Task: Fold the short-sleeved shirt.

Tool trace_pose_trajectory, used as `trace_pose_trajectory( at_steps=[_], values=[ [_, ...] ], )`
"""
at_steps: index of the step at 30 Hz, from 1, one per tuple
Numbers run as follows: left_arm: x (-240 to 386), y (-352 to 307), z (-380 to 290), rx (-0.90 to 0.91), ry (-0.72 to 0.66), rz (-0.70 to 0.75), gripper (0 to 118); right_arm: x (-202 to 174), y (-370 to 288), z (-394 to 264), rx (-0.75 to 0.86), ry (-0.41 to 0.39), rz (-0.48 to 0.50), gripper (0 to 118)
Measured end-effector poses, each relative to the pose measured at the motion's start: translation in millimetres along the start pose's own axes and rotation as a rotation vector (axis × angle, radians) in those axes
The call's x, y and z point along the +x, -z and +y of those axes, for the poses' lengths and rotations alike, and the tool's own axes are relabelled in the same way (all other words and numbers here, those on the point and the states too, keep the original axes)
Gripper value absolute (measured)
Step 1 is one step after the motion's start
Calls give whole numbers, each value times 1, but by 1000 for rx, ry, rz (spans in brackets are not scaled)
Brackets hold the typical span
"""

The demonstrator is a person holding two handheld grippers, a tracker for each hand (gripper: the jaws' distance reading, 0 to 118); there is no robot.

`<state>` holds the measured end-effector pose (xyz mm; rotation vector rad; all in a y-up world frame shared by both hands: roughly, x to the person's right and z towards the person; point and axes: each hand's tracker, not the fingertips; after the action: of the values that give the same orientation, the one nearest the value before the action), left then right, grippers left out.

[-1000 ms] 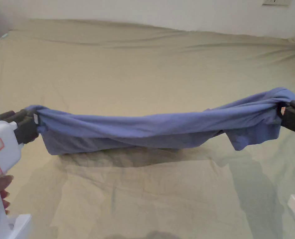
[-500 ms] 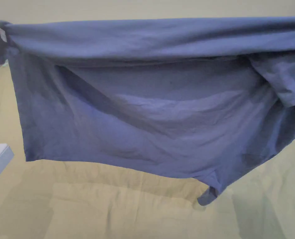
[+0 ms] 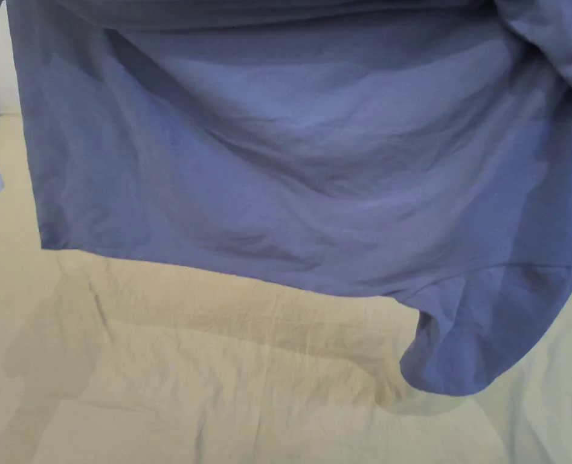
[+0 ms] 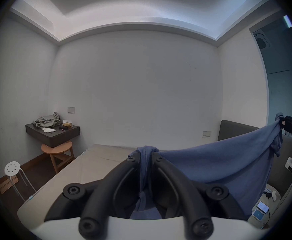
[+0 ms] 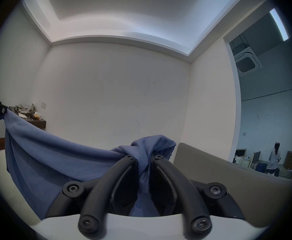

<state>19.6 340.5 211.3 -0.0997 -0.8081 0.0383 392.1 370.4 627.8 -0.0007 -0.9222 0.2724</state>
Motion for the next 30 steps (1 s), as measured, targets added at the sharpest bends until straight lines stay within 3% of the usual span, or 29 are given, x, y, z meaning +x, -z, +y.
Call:
trace_pose_trajectory(
  at_steps=[8, 16, 23, 30],
  values=[
    [-1, 88, -3, -65, -12, 17, 10, -22, 90, -28, -33, -89, -38, 15],
    [-6, 154, -49, -143, -25, 69, 10, -60, 140, -89, -138, -102, -27, 15],
    [-17, 165, -136, -253, 104, 118, 10, -94, 121, -184, -335, -126, 64, 15],
    [-30, 105, -277, -545, 119, 93, 10, -107, 39, -309, -660, -50, 169, 15]
  ],
)
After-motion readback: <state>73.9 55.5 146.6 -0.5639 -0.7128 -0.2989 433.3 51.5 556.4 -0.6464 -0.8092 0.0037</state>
